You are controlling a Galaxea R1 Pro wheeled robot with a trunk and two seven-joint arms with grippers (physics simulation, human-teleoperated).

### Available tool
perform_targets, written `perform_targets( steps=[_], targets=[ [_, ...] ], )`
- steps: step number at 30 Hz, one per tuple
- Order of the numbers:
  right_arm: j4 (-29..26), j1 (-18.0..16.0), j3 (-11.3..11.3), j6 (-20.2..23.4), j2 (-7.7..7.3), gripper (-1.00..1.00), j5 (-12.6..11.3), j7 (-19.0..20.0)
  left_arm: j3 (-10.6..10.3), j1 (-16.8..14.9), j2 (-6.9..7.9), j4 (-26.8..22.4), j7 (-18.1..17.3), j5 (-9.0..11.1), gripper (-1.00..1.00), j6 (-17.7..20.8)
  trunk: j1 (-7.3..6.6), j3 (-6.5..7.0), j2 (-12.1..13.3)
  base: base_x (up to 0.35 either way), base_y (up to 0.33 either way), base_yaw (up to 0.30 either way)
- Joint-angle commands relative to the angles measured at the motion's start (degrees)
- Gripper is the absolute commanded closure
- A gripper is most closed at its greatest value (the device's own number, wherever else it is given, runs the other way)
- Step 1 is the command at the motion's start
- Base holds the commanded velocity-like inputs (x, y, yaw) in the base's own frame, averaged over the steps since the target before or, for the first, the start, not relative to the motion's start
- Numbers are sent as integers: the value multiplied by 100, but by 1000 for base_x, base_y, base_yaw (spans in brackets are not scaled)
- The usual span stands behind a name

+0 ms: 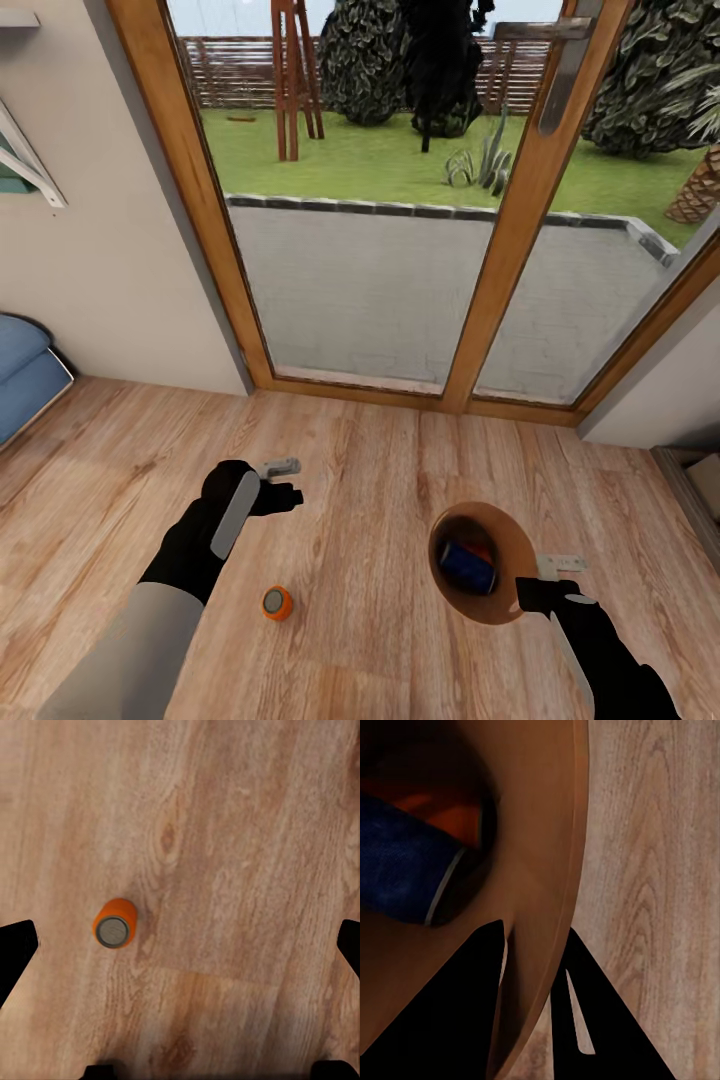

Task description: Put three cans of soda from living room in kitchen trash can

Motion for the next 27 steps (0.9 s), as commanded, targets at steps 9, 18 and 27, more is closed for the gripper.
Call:
perform_targets(
  steps=[9, 18, 27],
  targets=[
    [0, -2, 0, -2, 1, 100, -22, 23, 45, 0, 105, 4, -18, 9, -100, 0, 0, 0, 0, 0, 0, 0],
    [0, -2, 0, -4, 2, 100, -22, 23, 61, 8, 125, 17, 11, 6, -100, 0, 0, 0, 0, 0, 0, 0],
    [0, -2, 0, -12, 2, 100, -22, 23, 62, 9, 153, 34, 7, 10, -100, 0, 0, 0, 0, 0, 0, 0]
  ],
)
